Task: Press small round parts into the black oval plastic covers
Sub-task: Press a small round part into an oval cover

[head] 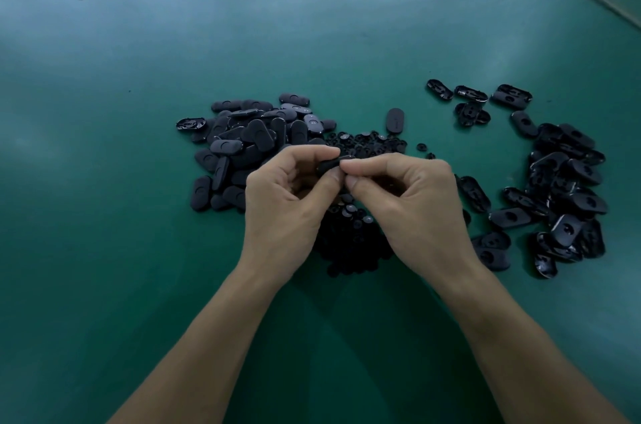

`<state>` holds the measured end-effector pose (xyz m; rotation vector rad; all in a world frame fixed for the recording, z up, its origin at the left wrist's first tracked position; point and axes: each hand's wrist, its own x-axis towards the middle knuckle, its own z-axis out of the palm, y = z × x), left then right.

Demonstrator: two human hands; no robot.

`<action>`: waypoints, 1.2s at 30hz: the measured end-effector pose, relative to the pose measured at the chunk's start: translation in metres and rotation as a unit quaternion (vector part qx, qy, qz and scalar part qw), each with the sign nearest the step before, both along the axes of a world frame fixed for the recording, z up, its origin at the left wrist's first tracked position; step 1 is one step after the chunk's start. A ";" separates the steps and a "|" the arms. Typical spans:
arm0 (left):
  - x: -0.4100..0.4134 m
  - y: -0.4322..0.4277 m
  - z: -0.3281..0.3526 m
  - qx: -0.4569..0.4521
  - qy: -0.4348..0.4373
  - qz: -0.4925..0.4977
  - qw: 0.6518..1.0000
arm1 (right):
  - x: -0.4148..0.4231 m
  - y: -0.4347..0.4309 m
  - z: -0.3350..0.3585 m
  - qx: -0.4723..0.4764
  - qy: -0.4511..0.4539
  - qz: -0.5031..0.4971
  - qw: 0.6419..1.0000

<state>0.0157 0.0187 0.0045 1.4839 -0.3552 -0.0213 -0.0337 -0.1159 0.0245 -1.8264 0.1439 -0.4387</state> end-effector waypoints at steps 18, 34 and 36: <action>0.000 0.000 0.000 0.008 0.022 -0.015 1.000 | 0.003 -0.019 0.001 -0.023 0.013 0.030 0.999; -0.001 -0.001 -0.001 0.010 0.012 0.014 1.000 | 0.004 -0.017 0.002 -0.026 0.028 0.022 0.999; -0.001 -0.001 -0.001 0.020 0.006 0.023 1.000 | 0.003 -0.017 0.002 -0.025 0.031 0.027 0.999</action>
